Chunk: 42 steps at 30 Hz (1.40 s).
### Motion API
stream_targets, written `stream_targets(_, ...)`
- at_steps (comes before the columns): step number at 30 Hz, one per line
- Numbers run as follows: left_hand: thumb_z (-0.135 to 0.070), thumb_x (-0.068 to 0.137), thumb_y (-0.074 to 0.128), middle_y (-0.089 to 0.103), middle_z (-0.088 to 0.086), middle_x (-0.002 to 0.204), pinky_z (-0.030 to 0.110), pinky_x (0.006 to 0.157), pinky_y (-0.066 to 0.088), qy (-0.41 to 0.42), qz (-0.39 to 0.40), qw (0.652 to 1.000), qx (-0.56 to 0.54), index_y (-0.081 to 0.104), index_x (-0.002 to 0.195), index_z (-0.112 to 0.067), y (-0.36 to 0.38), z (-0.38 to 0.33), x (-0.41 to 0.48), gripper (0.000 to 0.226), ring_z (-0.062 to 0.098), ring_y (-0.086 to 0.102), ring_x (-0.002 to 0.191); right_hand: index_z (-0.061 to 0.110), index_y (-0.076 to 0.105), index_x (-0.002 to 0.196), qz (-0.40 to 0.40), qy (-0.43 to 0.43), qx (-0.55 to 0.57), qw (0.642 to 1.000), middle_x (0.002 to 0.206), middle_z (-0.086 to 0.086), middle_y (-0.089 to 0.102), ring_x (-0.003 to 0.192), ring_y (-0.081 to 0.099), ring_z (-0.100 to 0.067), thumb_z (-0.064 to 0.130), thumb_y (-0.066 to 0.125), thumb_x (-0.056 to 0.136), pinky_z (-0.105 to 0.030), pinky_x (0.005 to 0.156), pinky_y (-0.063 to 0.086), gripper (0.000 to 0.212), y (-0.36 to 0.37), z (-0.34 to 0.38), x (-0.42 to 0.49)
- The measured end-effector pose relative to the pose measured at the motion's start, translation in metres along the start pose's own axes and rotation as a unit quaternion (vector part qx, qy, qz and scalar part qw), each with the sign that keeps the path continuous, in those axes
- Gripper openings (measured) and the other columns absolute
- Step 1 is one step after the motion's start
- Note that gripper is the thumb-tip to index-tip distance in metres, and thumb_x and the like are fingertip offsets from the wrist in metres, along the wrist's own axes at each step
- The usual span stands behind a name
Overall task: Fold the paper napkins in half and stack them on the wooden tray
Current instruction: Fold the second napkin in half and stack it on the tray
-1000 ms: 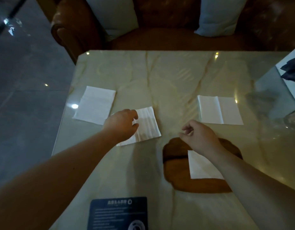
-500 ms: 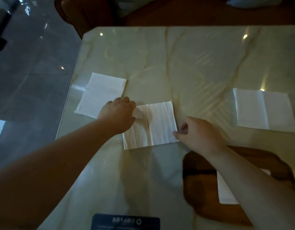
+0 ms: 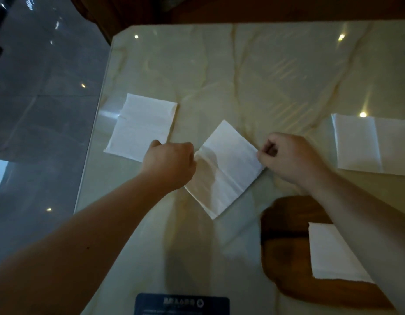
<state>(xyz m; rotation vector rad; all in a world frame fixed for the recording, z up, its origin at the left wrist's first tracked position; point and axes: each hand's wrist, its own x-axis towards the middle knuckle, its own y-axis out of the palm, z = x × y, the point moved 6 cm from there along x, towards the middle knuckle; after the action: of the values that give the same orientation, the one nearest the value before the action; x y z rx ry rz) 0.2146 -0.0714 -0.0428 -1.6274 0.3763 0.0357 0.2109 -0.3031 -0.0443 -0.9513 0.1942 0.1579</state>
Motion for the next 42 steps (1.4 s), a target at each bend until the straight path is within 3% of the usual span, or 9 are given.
stream_targets(2,-0.036,0.088,0.052,0.065,0.001,0.072,0.033,0.076,0.04,-0.007,0.011,0.999,-0.031,0.059,0.084,-0.02,0.004,-0.004,-0.011,0.018,0.024,0.053,0.06,0.022,0.06,0.07,0.012,-0.023,-0.009,1.0,0.067,0.007,0.061,0.071,0.061,-0.018,0.023,0.068,0.076,-0.027,0.062,0.041,0.01,-0.005,0.009,0.01)
stream_targets(6,-0.041,0.087,0.051,0.07,0.002,0.082,0.034,0.07,0.055,-0.018,0.057,0.994,-0.093,0.059,0.085,-0.025,0.018,-0.009,-0.032,0.019,0.025,0.064,0.072,0.018,0.063,0.074,0.024,-0.071,-0.007,0.997,0.07,0.01,0.062,0.071,0.061,-0.016,0.022,0.066,0.08,-0.031,0.064,0.048,0.007,-0.01,0.029,0.025)
stream_targets(11,-0.049,0.088,0.046,0.066,-0.003,0.077,0.034,0.067,0.055,-0.017,0.107,0.989,-0.099,0.056,0.076,-0.029,0.027,-0.009,-0.048,0.026,0.021,0.062,0.07,0.017,0.063,0.078,0.025,-0.148,-0.014,0.989,0.068,0.012,0.06,0.068,0.059,-0.012,0.024,0.065,0.081,-0.028,0.061,0.046,0.008,-0.012,0.051,0.019)
stream_targets(16,-0.042,0.086,0.055,0.066,-0.004,0.076,0.029,0.059,0.048,-0.015,-0.015,0.991,-0.132,0.061,0.078,-0.024,-0.007,0.005,-0.05,0.02,0.019,0.06,0.065,0.016,0.064,0.079,0.061,-0.242,-0.047,0.967,0.074,0.008,0.06,0.065,0.054,-0.01,0.022,0.065,0.082,-0.021,0.057,0.04,0.007,-0.005,0.064,-0.02)
stream_targets(21,-0.033,0.083,0.062,0.061,-0.008,0.07,0.026,0.051,0.045,0.031,-0.12,0.977,-0.173,0.06,0.074,-0.021,-0.032,0.004,-0.059,0.015,0.011,0.051,0.051,0.022,0.06,0.078,0.11,-0.285,-0.088,0.948,0.077,0.01,0.059,0.068,0.054,-0.01,0.028,0.059,0.082,-0.027,0.056,0.044,0.007,0.014,0.054,-0.06)
stream_targets(25,-0.03,0.083,0.064,0.063,-0.006,0.075,0.026,0.051,0.044,0.061,-0.128,0.976,-0.164,0.062,0.08,-0.02,-0.025,-0.005,-0.053,0.011,0.013,0.053,0.056,0.023,0.06,0.08,0.145,-0.275,-0.092,0.946,0.077,0.013,0.056,0.066,0.047,-0.003,0.033,0.063,0.08,-0.019,0.056,0.036,0.01,0.027,0.04,-0.075)
stream_targets(31,-0.03,0.083,0.065,0.064,0.003,0.094,0.038,0.065,0.053,0.089,-0.059,0.985,-0.138,0.064,0.098,-0.017,0.005,-0.023,-0.038,0.02,0.024,0.061,0.084,0.021,0.061,0.082,0.07,-0.19,-0.054,0.978,0.076,0.008,0.055,0.069,0.055,-0.011,0.032,0.063,0.082,-0.034,0.06,0.046,0.011,0.018,0.022,-0.054)
stream_targets(37,-0.034,0.085,0.062,0.054,0.004,0.116,0.041,0.079,0.053,0.044,-0.014,0.993,-0.105,0.053,0.122,-0.021,0.024,-0.024,-0.025,0.04,0.024,0.056,0.104,0.019,0.059,0.104,0.075,-0.1,-0.098,0.987,0.104,0.001,0.055,0.092,0.056,-0.019,0.032,0.065,0.079,-0.035,0.075,0.045,0.029,0.025,0.008,-0.026)
stream_targets(42,-0.035,0.085,0.062,0.052,0.005,0.109,0.037,0.083,0.049,0.02,0.01,0.995,-0.101,0.062,0.107,-0.02,0.024,-0.027,-0.02,0.026,0.023,0.053,0.103,0.021,0.061,0.084,0.087,-0.091,-0.103,0.987,0.093,0.0,0.053,0.085,0.057,-0.022,0.027,0.063,0.08,-0.032,0.069,0.042,0.008,0.035,0.012,-0.023)
